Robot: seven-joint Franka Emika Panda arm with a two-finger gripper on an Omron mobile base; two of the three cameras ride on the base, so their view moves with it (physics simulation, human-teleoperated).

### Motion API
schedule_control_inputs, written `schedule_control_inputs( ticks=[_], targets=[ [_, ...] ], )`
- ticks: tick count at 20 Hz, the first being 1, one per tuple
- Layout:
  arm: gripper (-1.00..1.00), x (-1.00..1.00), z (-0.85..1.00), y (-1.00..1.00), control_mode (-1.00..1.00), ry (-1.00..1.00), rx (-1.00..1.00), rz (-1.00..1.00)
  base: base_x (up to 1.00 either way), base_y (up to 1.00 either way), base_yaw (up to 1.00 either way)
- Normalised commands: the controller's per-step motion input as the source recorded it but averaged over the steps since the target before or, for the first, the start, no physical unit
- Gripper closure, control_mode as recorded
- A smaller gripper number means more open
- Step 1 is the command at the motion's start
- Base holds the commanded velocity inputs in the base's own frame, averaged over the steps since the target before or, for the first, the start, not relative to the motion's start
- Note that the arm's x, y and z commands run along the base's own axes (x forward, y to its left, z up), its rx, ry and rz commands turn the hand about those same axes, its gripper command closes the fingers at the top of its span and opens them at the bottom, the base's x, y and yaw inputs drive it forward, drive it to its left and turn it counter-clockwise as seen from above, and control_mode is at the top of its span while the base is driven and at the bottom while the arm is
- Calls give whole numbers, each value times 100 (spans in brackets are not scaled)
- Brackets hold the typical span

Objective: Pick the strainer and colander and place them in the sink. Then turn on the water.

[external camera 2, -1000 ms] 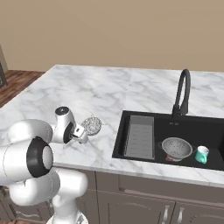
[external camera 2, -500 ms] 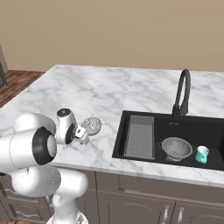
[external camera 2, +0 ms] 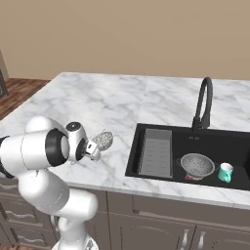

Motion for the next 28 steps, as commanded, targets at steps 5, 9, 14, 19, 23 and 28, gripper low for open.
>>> schedule_control_inputs(
  ticks=[5,9,14,19,23,28],
  targets=[
    [-100,15,-12,3,-100,1,0,0,0,0,0],
    [-100,9,-9,1,-100,1,0,0,0,0,0],
    [100,5,-4,1,-100,1,0,0,0,0,0],
    [100,0,0,0,-100,1,0,0,0,0,0],
    [100,-2,14,-4,-100,0,0,0,0,0,0],
    [100,-18,24,-23,-100,-3,0,0,0,0,0]
  ],
)
